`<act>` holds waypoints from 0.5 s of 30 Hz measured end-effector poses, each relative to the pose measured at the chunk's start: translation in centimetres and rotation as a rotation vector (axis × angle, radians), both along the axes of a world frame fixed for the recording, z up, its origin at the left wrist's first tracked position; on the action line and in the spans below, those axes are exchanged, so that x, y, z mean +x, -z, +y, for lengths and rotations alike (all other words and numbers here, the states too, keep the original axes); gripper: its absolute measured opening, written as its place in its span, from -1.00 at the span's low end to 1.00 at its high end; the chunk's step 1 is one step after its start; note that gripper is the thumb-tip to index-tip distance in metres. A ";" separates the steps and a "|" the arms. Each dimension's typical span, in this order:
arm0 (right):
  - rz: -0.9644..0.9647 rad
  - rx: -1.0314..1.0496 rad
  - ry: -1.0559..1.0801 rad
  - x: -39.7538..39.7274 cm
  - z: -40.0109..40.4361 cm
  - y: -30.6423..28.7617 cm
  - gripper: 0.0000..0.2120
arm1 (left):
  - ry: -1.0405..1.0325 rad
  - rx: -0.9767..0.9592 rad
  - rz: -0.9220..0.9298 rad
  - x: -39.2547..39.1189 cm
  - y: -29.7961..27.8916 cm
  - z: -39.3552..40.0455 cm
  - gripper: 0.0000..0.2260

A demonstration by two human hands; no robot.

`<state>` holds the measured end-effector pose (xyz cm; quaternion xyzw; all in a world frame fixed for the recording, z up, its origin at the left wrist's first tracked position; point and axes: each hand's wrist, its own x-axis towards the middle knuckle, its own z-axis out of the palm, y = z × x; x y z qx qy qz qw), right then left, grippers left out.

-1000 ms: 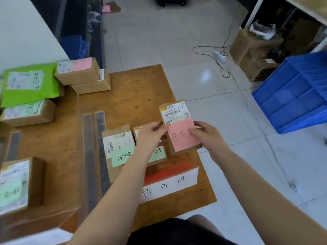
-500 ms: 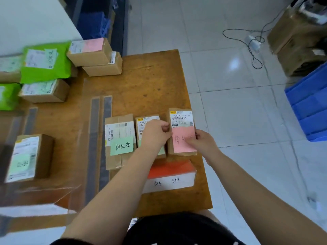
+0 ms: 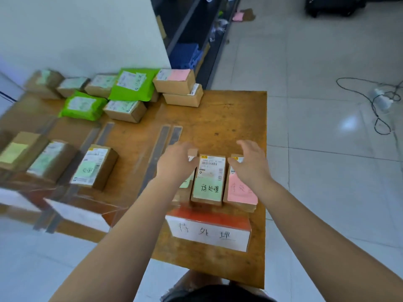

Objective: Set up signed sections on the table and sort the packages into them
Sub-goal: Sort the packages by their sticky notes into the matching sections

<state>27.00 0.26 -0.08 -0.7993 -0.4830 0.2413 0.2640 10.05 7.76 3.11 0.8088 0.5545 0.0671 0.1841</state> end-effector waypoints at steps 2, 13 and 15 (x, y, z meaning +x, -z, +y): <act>-0.061 0.038 -0.093 -0.7 2.0 -2.0 -0.48 | -0.011 0.084 0.077 -1.5 -1.8 1.2 -0.65; -0.128 0.091 -0.195 -3.3 14.5 -7.0 -0.47 | -0.073 0.204 0.113 -5.2 -5.3 13.9 -0.53; -0.078 0.069 -0.168 -3.1 17.4 -6.7 -0.46 | -0.071 0.163 0.077 -5.0 -4.7 17.1 -0.51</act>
